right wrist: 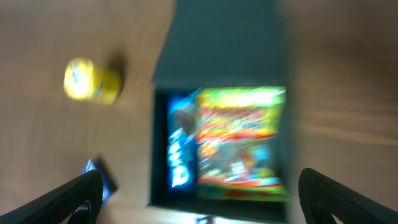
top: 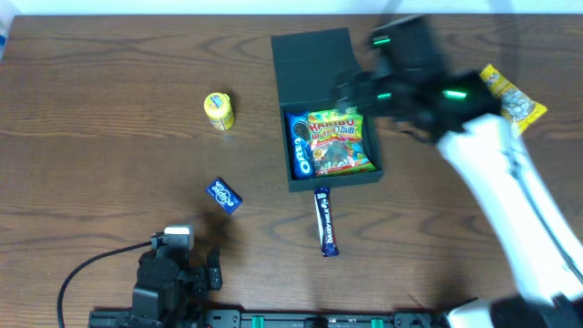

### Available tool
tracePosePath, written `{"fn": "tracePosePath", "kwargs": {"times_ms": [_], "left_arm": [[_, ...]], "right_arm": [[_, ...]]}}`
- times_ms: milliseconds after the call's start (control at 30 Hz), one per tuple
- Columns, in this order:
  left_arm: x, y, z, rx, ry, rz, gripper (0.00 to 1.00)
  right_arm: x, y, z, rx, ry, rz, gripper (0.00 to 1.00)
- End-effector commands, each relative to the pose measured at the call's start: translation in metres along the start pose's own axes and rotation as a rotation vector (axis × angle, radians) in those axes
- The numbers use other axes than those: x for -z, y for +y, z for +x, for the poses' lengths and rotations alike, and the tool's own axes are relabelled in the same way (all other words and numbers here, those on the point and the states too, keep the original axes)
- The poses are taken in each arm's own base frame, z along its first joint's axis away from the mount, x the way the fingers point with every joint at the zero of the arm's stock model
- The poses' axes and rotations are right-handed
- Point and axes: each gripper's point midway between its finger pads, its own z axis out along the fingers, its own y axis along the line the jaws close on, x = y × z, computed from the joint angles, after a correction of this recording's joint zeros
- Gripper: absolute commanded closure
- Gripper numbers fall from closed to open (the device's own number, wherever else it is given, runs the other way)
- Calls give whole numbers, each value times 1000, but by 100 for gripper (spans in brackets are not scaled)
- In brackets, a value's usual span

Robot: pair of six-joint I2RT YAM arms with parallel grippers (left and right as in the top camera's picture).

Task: Pack container
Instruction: 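Move the right gripper right toward the yellow snack bag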

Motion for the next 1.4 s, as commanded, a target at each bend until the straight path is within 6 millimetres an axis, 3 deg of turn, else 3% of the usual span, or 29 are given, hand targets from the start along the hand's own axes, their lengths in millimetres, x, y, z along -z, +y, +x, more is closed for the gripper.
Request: {"fn": "tracePosePath", "kwargs": {"times_ms": [0, 133, 300, 500, 700, 833, 1000, 1100, 1233, 1367], "left_arm": [[-2, 9, 18, 8, 65, -44, 5], [-2, 9, 18, 8, 65, -44, 5], [-2, 9, 18, 8, 65, -44, 5], [-2, 9, 18, 8, 65, -44, 5], [-2, 9, 18, 8, 65, -44, 5], [-2, 9, 18, 8, 65, -44, 5], [-2, 9, 18, 8, 65, -44, 5], [-2, 9, 18, 8, 65, -44, 5], [-2, 9, 18, 8, 65, -44, 5], [-2, 9, 18, 8, 65, -44, 5]], "right_arm": [[31, -58, -19, -81, -80, 137, 1], [63, -120, -11, -200, -68, 249, 1], [77, -176, -9, -268, -66, 369, 1], [77, -199, -23, -337, -113, 337, 1], [88, -234, -34, -283, -168, 537, 1], [71, -244, -45, -114, -129, 544, 1], [20, -251, -43, 152, 7, 362, 1], [-2, -277, -49, 147, 19, 319, 1], [-21, -298, -53, 144, 47, 190, 1], [-41, -332, -34, 135, 154, 127, 1]]}}
